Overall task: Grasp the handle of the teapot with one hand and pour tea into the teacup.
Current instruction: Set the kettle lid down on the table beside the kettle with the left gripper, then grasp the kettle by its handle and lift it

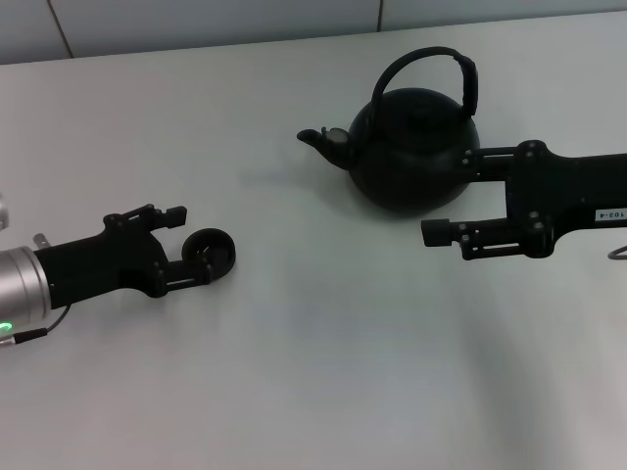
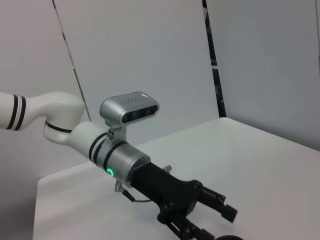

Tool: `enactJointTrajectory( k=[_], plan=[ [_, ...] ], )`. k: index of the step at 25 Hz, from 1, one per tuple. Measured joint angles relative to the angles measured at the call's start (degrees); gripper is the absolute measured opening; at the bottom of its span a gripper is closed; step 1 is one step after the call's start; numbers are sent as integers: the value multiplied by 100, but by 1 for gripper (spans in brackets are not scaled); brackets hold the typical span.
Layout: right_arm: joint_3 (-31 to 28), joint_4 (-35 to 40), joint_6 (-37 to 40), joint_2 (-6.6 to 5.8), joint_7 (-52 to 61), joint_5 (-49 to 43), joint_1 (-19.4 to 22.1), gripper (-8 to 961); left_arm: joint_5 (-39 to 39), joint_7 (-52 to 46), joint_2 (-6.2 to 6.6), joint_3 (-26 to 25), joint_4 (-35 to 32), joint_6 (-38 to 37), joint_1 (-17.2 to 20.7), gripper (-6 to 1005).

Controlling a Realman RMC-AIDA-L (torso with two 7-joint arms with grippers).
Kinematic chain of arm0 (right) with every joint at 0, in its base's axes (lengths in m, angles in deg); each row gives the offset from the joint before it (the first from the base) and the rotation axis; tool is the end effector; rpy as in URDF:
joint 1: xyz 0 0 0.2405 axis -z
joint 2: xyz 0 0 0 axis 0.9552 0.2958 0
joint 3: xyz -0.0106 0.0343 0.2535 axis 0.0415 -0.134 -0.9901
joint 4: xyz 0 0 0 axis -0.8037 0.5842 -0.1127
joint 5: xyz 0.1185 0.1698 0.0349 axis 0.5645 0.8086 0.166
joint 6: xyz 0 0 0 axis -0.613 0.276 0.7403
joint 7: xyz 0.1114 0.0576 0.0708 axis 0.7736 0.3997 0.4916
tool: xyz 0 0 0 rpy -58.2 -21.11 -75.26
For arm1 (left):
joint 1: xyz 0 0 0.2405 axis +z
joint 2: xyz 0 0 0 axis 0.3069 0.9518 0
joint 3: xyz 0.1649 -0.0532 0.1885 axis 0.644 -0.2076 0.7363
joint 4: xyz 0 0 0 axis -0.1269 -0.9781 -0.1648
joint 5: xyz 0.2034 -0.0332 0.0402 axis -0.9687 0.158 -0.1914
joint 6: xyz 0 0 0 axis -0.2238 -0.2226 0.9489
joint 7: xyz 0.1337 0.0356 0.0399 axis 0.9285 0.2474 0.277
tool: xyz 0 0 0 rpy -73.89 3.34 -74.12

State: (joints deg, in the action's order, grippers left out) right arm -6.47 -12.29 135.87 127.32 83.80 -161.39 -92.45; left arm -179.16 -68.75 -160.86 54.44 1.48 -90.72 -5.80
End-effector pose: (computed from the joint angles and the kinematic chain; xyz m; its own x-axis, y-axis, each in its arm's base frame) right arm 0.2378 0.2917 0.0571 0.8262 -0.2582 -0.5007 -0.3560 -0.9281 -0.1088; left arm -0.2819 0.3260 -0.0469 0.8436 0.3413 0.4145 0.4752 -0.8340 -0.2804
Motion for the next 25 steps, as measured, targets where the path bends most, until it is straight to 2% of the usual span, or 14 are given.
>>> enactJointTrajectory(
  k=[5,11,12,13,16,19,20,22,24,25],
  plan=[
    [0,0,-7,0,-12,0,1,717,199,14,5,-144,-409,-472,312,858],
    [-2,3,-40,-3,-37,0,-2,717,197,17,35,-694,-829,-1536,544,856],
    [-10,3,-46,-4,-56,0,-4,717,197,17,35,-694,-829,-1536,544,855],
    [-20,4,-49,-4,-75,1,-6,717,160,66,89,-882,-923,-2117,591,855],
    [-57,1,-60,-6,-98,10,-11,717,146,158,164,-940,-1019,-2616,637,852],
    [-45,-5,-120,-8,-105,13,-12,717,132,175,190,-943,-1058,-2740,654,850],
    [-33,-8,-144,-8,-106,13,-12,717,-34,155,234,-946,-1296,-2951,694,850],
    [-11,-28,-182,-8,-106,12,-7,717,-340,69,242,-949,-1616,-3083,722,850],
    [-1,-59,-200,-9,-106,11,8,717,-340,69,242,-949,-1616,-3083,722,850],
    [1,-70,-200,-8,-107,10,17,717,-599,-117,231,-967,-1989,-3123,755,850]
  ],
)
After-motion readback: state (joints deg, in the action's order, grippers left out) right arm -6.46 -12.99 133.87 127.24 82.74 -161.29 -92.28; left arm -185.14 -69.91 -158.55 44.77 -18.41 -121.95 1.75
